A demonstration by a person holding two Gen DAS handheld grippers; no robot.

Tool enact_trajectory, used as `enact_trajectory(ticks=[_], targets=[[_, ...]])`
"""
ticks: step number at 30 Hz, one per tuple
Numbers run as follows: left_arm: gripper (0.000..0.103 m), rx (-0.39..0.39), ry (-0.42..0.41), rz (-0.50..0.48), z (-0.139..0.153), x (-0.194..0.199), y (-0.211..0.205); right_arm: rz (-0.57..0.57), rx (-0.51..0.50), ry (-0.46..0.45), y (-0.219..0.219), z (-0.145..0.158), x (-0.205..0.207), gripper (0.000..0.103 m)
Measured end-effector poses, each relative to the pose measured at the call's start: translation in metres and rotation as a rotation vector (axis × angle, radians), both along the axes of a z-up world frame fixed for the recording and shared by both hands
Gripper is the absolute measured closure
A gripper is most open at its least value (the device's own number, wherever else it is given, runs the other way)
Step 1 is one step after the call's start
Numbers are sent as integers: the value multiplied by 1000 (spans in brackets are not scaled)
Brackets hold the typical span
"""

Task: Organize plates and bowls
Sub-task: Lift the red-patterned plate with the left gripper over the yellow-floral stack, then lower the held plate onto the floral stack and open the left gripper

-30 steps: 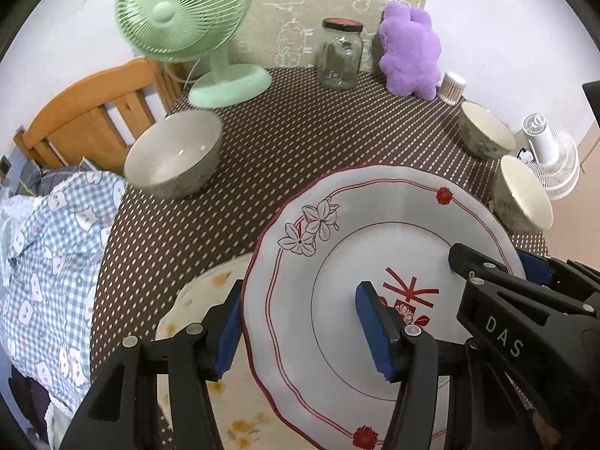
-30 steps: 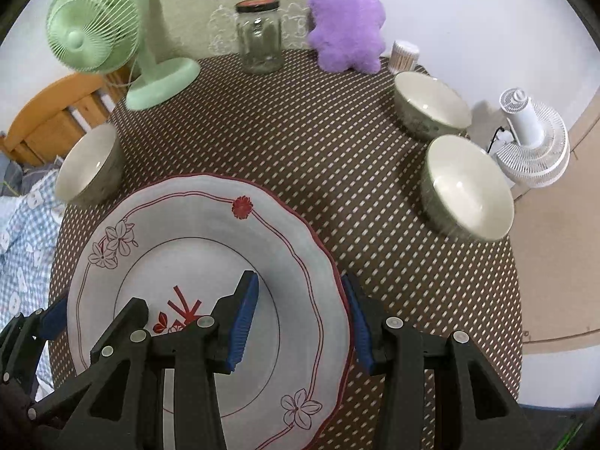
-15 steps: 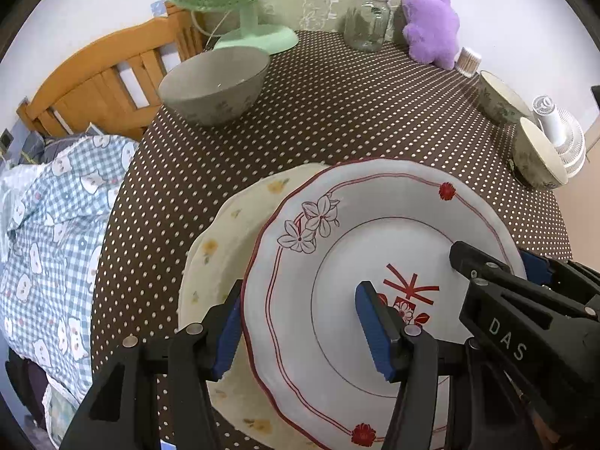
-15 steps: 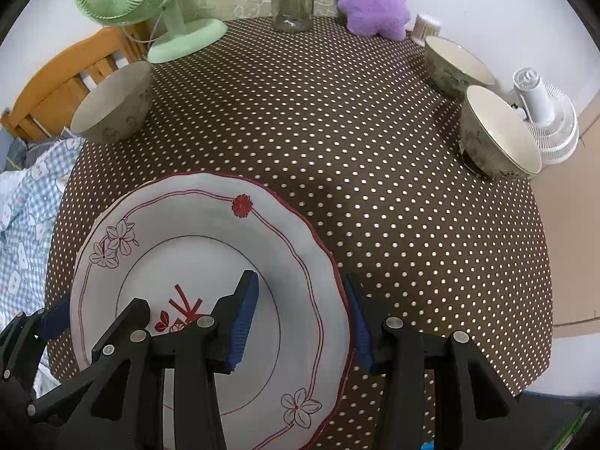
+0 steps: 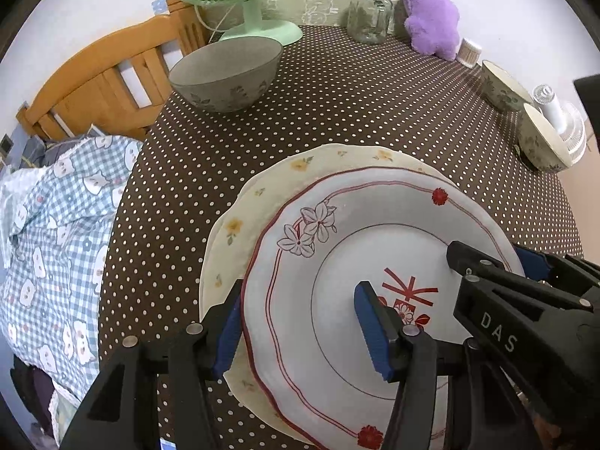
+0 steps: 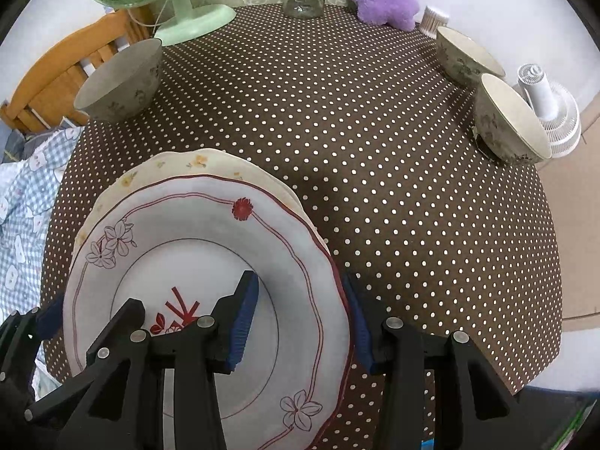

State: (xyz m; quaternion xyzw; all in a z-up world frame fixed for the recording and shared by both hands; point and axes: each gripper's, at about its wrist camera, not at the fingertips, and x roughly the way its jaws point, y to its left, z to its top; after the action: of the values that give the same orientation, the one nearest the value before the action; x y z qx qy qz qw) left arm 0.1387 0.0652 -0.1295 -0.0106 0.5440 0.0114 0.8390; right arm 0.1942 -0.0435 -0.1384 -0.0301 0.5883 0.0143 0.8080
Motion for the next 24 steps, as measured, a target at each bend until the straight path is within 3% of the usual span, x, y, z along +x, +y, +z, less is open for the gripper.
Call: enact_trajectory(ticks=[7, 11, 18, 24], targets=[[46, 38, -11, 2, -2, 4, -2, -20, 24, 2, -3, -5, 3, 52], [39, 84, -10, -15, -5, 3, -6, -8, 18, 5, -1, -7, 4, 47], [36, 88, -17, -2, -5, 2, -4, 10, 37, -16, -3, -7, 0, 45], [35, 87, -22, -4, -5, 0, -4, -20, 81, 17, -16, -9, -7, 45]])
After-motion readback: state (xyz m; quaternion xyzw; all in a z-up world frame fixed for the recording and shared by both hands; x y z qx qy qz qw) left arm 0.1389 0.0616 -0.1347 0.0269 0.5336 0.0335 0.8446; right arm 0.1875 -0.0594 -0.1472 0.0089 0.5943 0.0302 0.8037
